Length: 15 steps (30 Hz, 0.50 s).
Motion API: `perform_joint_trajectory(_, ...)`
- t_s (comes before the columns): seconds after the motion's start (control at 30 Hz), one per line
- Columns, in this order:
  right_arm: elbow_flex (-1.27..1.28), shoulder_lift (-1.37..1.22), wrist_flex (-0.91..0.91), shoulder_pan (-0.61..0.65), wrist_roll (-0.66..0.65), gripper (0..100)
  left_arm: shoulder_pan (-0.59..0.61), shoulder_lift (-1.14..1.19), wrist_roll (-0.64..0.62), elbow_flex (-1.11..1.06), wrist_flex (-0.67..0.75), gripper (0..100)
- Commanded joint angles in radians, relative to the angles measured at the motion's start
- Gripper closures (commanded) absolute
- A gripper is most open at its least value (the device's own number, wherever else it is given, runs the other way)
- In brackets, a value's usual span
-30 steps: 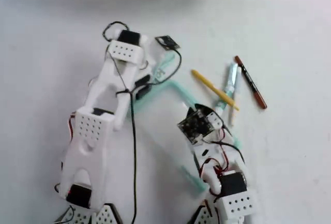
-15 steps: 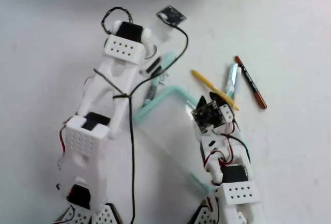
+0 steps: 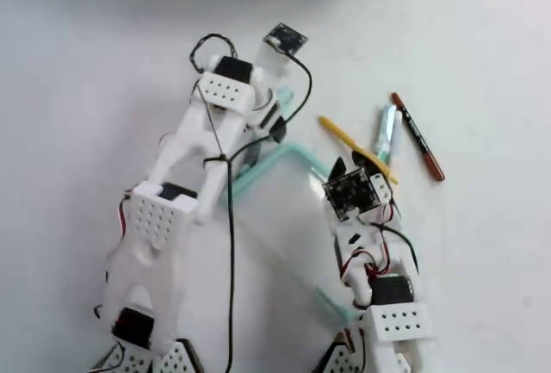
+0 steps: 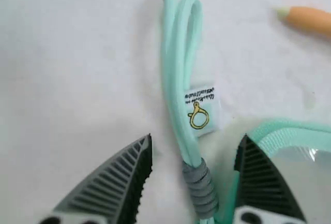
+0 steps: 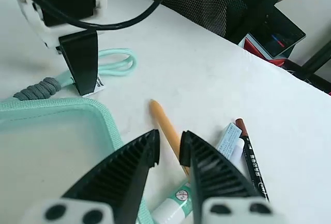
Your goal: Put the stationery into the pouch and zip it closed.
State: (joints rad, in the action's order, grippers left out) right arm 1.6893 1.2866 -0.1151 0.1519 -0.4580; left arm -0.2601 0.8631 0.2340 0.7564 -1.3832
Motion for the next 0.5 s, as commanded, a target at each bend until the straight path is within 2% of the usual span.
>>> perform_joint_trajectory(0.0, 0.002, -0.007, 0.022, -0.008, 0.006, 91.6, -0.005, 0.010, -0.008, 0.077, 0.020, 79)
perform_joint_trajectory(0.13, 0.002, -0.007, 0.022, -0.008, 0.006, 91.6, -0.004, 0.094, -0.006, 0.121, -0.002, 80)
perform_joint_trajectory(0.33, 0.002, -0.007, 0.022, -0.008, 0.006, 91.5, -0.012, 0.139, -0.006, 0.305, -0.207, 74)
perform_joint_trajectory(0.47, 0.002, -0.007, 0.022, -0.007, 0.006, 91.5, -0.005, 0.139, -0.005, 0.275, -0.209, 74)
